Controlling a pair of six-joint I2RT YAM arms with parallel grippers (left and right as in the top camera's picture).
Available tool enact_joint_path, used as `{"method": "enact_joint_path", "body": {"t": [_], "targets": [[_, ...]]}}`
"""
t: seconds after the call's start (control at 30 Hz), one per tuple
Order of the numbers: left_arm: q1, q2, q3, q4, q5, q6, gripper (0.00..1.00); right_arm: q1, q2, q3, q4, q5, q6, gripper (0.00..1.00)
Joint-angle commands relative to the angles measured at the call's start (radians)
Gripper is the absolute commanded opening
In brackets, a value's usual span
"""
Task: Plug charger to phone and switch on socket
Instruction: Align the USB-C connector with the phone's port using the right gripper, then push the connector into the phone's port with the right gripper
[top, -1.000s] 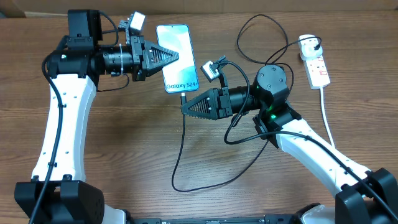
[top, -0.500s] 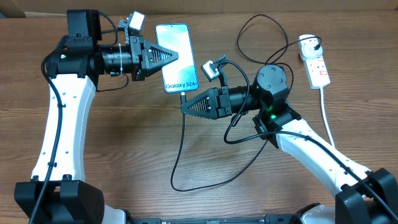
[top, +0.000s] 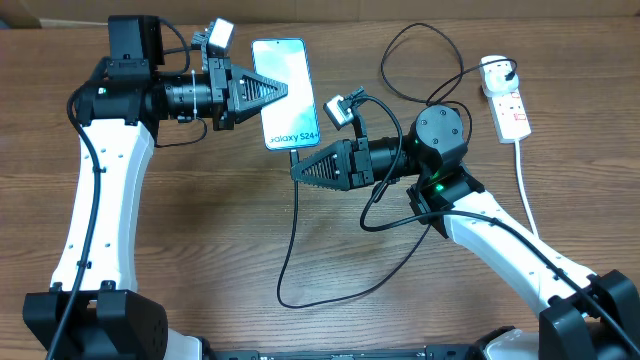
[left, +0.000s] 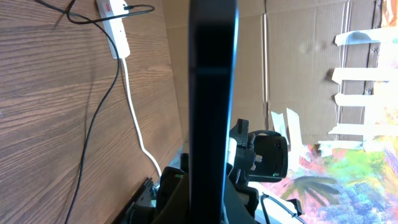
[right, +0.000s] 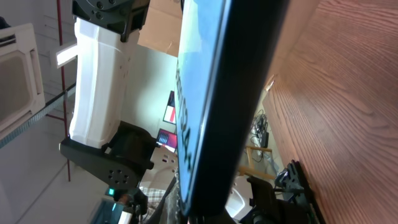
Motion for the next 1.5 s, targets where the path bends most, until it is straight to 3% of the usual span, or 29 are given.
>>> {"method": "enact_joint_path", "body": {"t": [0.0,1.47], "targets": [[-0.005,-0.002,0.013,0.005,0.035,0.02,0.04,0.003,-0.023,0.02,0.011,-0.02,0.007,0.04],[0.005,-0.002,0.013,0.024,0.035,-0.021,0.04,0.002,-0.023,0.02,0.011,-0.008,0.022,0.04]]}}
